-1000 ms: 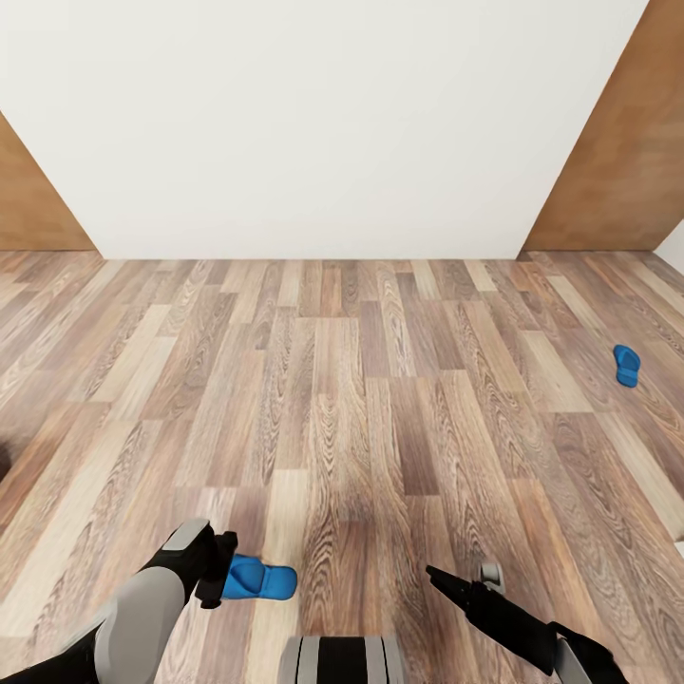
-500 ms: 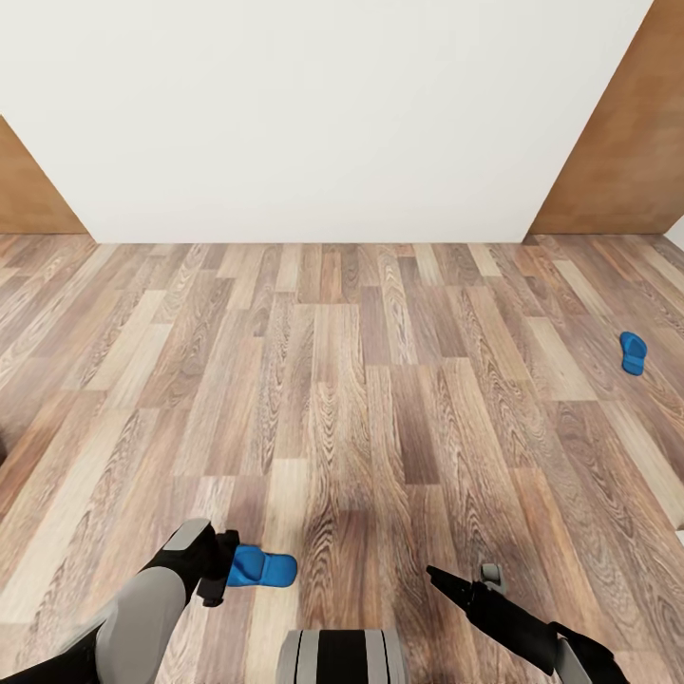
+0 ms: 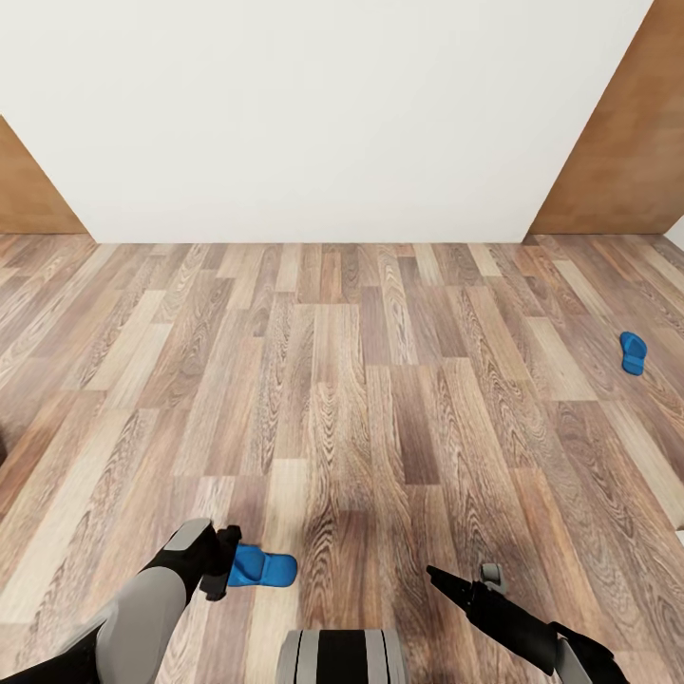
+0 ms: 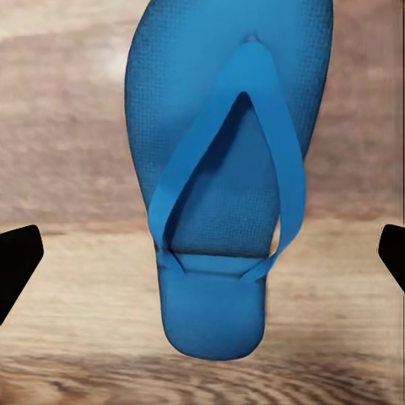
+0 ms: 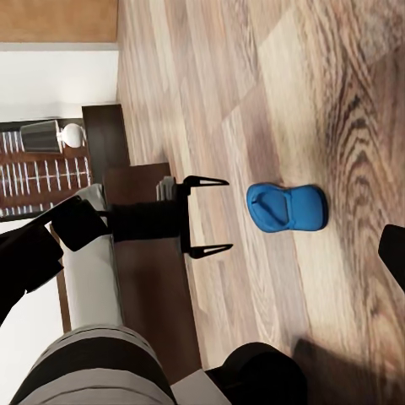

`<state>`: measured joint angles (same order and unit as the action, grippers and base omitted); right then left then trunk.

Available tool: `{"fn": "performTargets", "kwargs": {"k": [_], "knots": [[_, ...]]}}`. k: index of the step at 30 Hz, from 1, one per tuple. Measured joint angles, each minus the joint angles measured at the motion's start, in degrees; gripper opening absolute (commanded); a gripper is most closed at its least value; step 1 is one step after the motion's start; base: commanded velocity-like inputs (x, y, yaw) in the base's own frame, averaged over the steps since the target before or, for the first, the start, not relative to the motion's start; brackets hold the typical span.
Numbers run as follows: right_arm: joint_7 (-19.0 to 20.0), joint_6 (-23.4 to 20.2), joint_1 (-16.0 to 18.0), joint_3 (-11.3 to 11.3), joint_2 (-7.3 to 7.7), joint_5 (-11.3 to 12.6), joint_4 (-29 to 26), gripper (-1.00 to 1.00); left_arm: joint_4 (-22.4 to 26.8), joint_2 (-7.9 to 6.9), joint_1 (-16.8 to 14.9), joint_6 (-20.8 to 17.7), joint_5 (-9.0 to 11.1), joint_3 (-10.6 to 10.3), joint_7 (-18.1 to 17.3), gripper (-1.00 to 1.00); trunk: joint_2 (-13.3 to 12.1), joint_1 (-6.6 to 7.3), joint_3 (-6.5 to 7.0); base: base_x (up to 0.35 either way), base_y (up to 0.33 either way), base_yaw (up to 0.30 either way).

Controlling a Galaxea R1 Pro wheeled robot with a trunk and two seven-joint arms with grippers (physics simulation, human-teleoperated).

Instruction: In the bedroom, move the book from the bed onto either nightstand, and place the two sandals side by side next to the bed.

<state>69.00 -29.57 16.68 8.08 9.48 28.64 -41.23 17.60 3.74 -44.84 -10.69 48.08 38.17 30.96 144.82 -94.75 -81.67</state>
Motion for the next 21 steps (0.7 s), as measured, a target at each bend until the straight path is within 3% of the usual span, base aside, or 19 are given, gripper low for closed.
{"fn": "performTargets", "kwargs": {"k": [8, 21], "knots": [[0.00, 0.01, 0.00, 0.00, 0.07, 0.00, 0.00, 1.00, 0.00, 0.00, 0.00, -0.57, -0.11, 0.00, -0.78, 1.00, 0.00, 0.00, 0.00, 0.000, 0.000, 0.000], [-0.07, 0.01, 0.00, 0.00, 0.01, -0.06, 0.00, 1.00, -0.04, -0.11, 0.00, -1.27, -0.36, -0.09, -5.07, 1.00, 0.00, 0.00, 0.00, 0.000, 0.000, 0.000]]}}
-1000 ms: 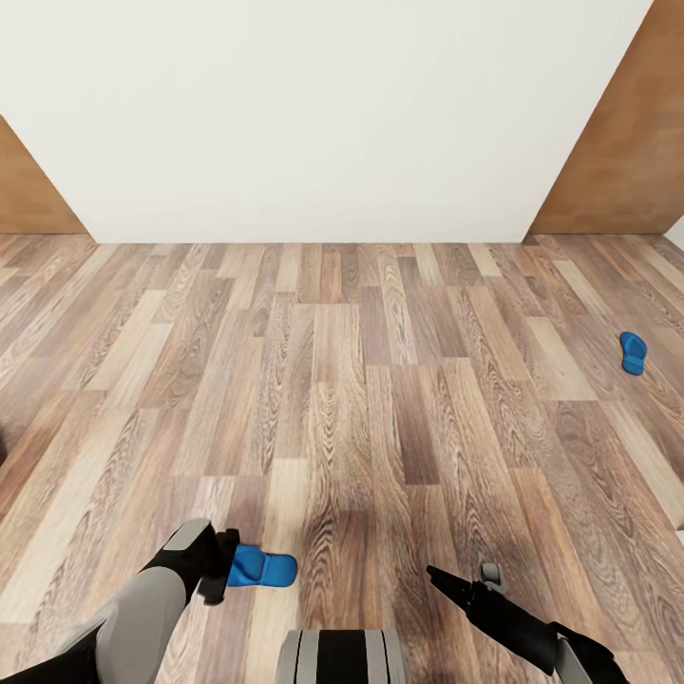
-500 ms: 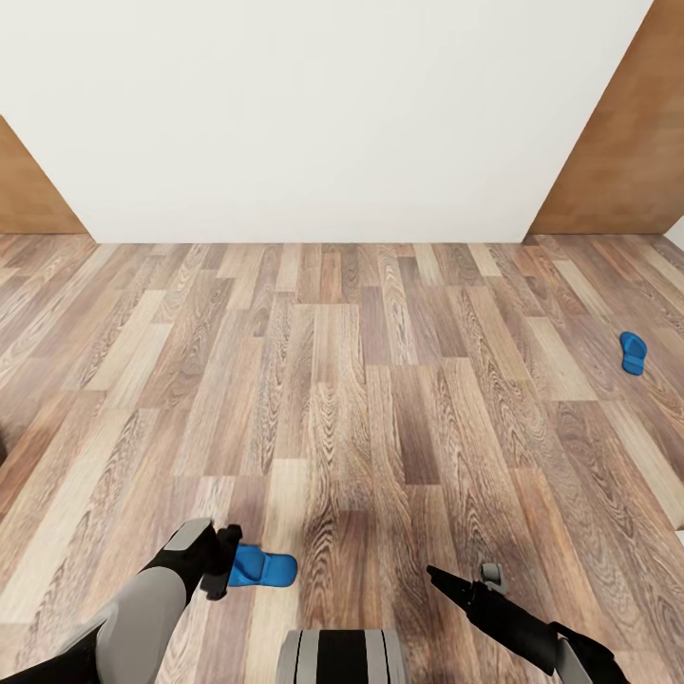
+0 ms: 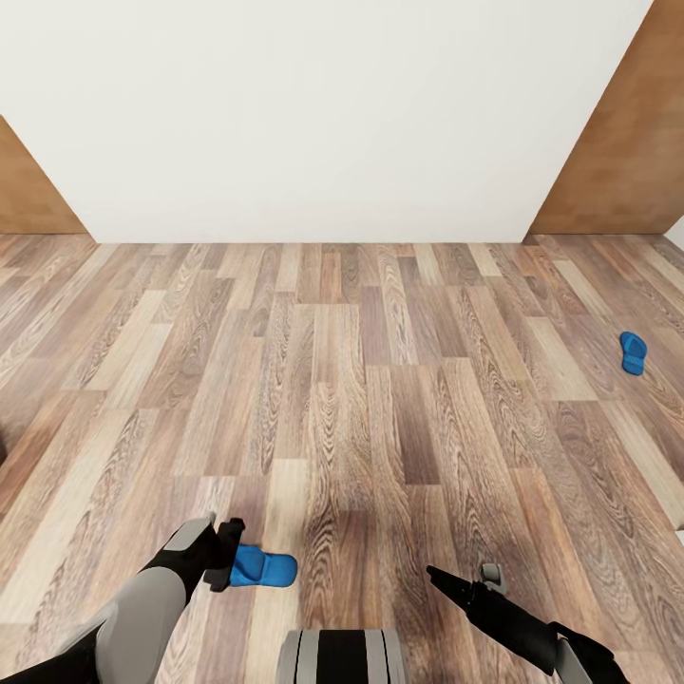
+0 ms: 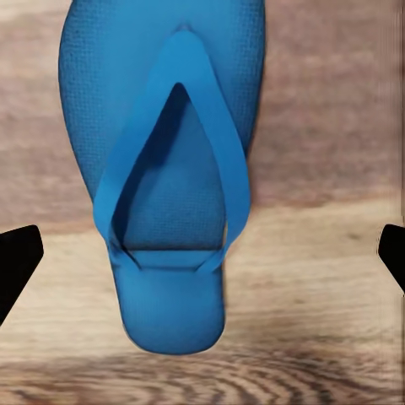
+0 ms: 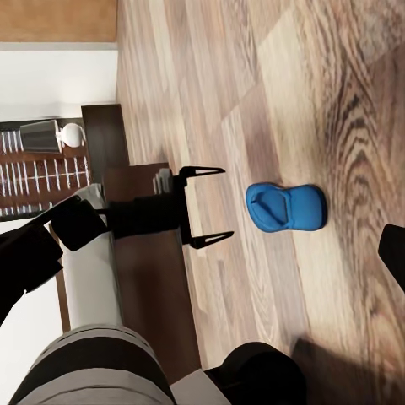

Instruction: In the bedroom, move the book from the bed onto either nightstand, and place the two sandals side by side next to the bed.

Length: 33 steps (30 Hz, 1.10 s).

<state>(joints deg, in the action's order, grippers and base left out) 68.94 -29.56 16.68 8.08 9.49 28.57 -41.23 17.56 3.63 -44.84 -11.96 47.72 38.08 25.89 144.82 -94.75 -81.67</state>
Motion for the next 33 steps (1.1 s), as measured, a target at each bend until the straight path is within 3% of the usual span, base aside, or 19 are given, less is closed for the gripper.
{"fn": "performTargets", "kwargs": {"k": [20, 29, 33], "knots": [[-0.10, 0.08, 0.00, 0.00, 0.04, -0.02, 0.00, 1.00, 0.00, -0.01, 0.00, -0.73, -0.09, -0.02, -1.48, 1.00, 0.00, 0.00, 0.00, 0.000, 0.000, 0.000], [-0.11, 0.09, 0.00, 0.00, 0.04, -0.03, 0.00, 1.00, 0.00, 0.00, 0.00, -0.75, -0.10, -0.01, -1.57, 1.00, 0.12, -0.23, -1.99, 0.000, 0.000, 0.000], [-0.11, 0.09, 0.00, 0.02, 0.05, -0.02, 0.00, 1.00, 0.00, 0.01, 0.00, -0.75, -0.09, -0.02, -1.58, 1.00, 0.12, -0.23, -2.00, 0.000, 0.000, 0.000]]}}
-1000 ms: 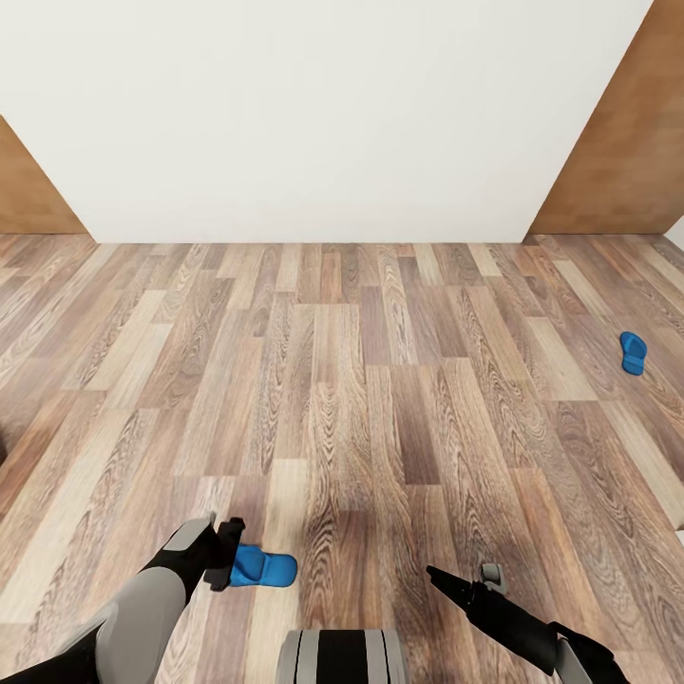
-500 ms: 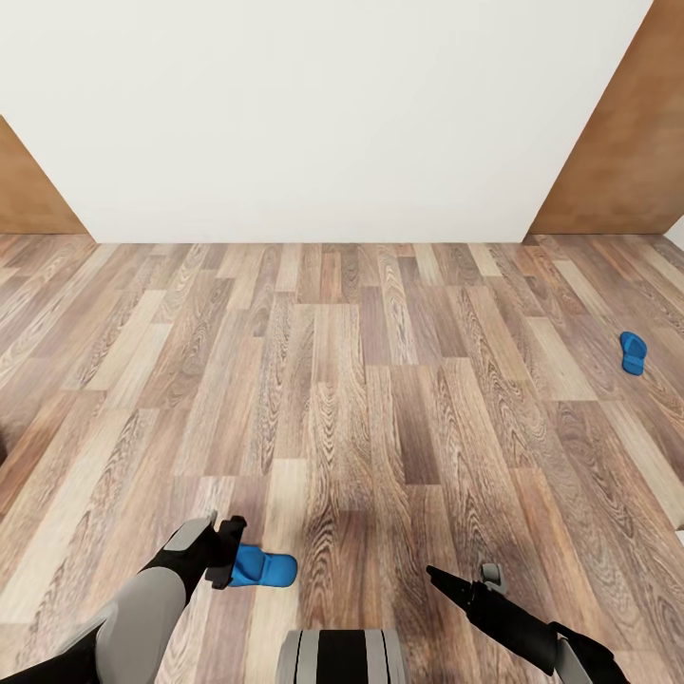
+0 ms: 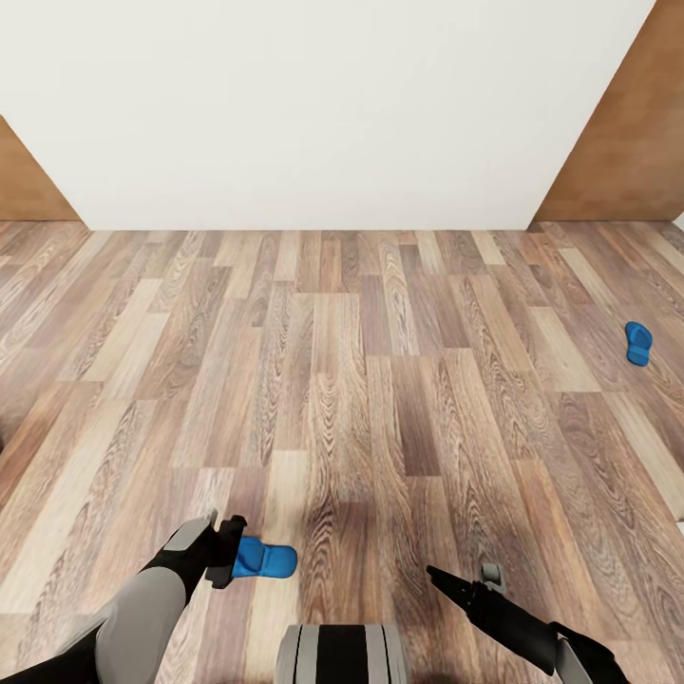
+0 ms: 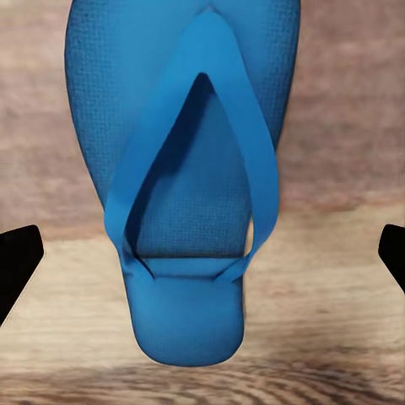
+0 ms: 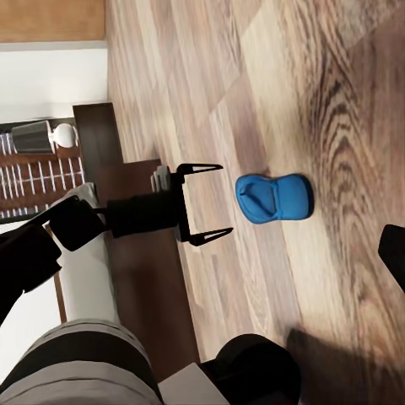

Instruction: In the bedroom, move the book from the bed onto either nightstand, and place the two sandals side by side next to the bed.

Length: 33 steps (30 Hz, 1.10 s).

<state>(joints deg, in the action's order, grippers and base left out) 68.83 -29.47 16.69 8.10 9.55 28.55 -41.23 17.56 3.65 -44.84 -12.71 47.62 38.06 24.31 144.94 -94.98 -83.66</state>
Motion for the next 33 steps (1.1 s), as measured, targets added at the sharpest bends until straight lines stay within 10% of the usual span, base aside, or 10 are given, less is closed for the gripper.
{"fn": "performTargets", "kwargs": {"k": [33], "knots": [[3.34, 0.18, -0.43, -0.06, 0.19, 0.16, -5.90, 1.00, 0.00, 0.02, 0.00, 0.08, 0.00, -3.29, -0.09, 1.00, 0.00, 0.00, 0.00, 0.000, 0.000, 0.000]]}}
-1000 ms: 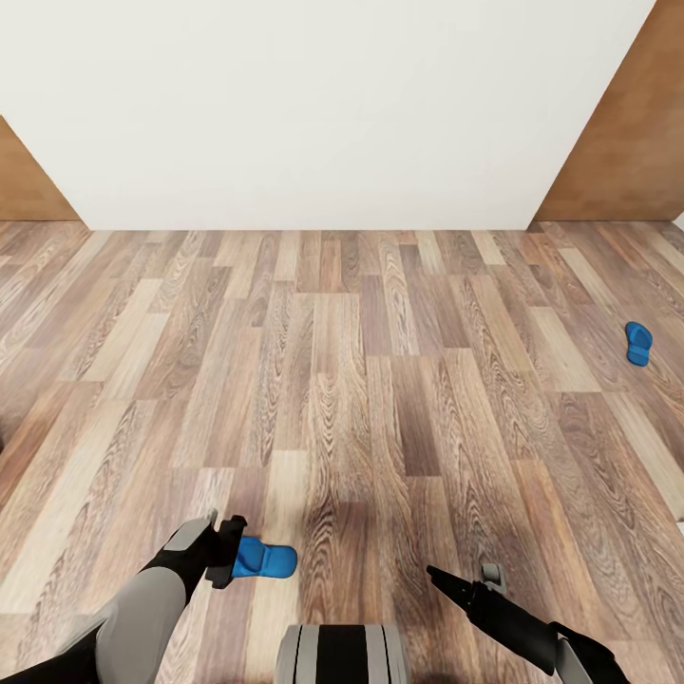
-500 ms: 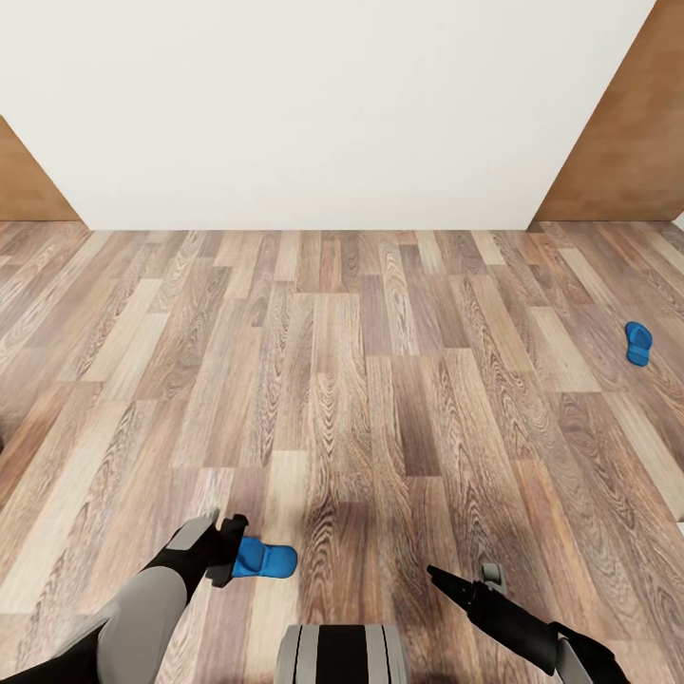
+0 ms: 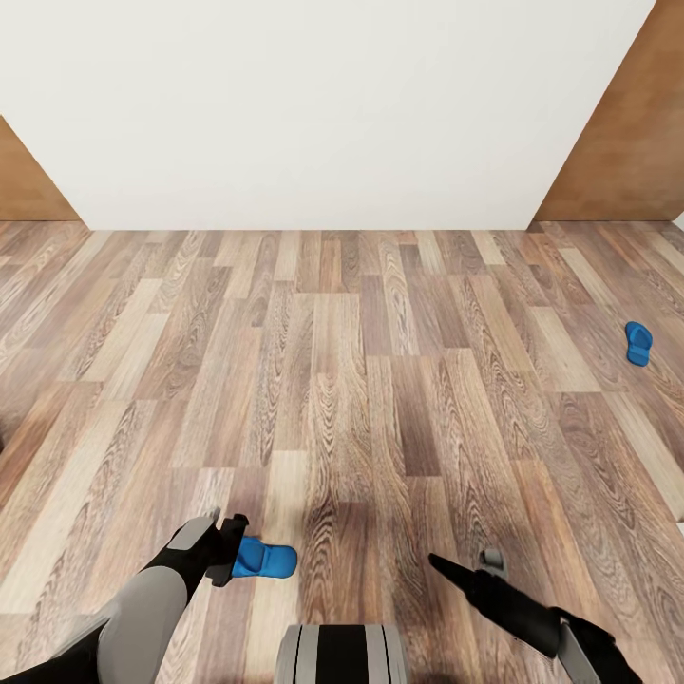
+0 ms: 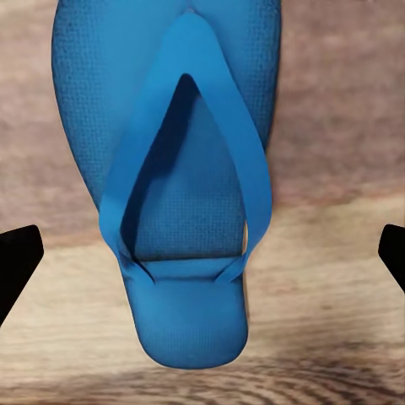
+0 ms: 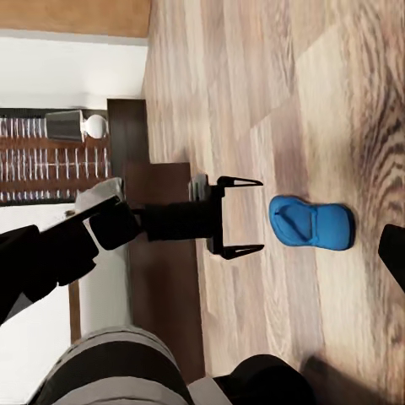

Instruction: In the bedroom, move the book from the bed onto either nightstand, and place the two sandals side by side next to the bed.

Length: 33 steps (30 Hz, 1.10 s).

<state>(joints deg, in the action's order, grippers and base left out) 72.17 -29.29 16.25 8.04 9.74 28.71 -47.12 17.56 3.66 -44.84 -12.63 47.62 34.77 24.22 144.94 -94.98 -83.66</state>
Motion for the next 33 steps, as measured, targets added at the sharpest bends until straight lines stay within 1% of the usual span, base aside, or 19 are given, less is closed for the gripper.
{"fn": "performTargets", "kwargs": {"k": [1, 7, 11, 18, 33], "knots": [[0.01, 0.01, -0.01, 0.00, 0.00, -0.01, -0.03, 1.00, 0.00, 0.00, 0.00, 0.00, 0.00, 0.00, 0.00, 1.00, 0.00, 0.00, 0.00, 0.000, 0.000, 0.000], [1.29, -0.06, -1.87, 0.03, 0.00, -0.01, -5.99, 1.00, 0.00, -0.01, 0.00, 0.00, 0.00, -0.02, 0.00, 1.00, 0.00, 0.00, 0.00, 0.000, 0.000, 0.000], [1.56, -0.14, -3.04, 0.04, 0.01, 0.05, -7.89, 1.00, 0.00, -0.01, 0.00, 0.00, 0.00, -0.03, 0.00, 1.00, 0.00, 0.00, 0.00, 0.000, 0.000, 0.000], [1.71, -0.21, -3.70, 0.05, 0.01, 0.06, -8.94, 1.00, 0.00, -0.01, 0.00, -0.03, 0.00, -0.03, 0.00, 1.00, 0.00, 0.00, 0.00, 0.000, 0.000, 0.000], [1.66, -0.14, -3.87, 0.05, 0.01, 0.04, -9.21, 1.00, 0.00, -0.01, 0.00, -0.04, 0.00, -0.03, 0.00, 1.00, 0.00, 0.00, 0.00, 0.000, 0.000, 0.000]]}}
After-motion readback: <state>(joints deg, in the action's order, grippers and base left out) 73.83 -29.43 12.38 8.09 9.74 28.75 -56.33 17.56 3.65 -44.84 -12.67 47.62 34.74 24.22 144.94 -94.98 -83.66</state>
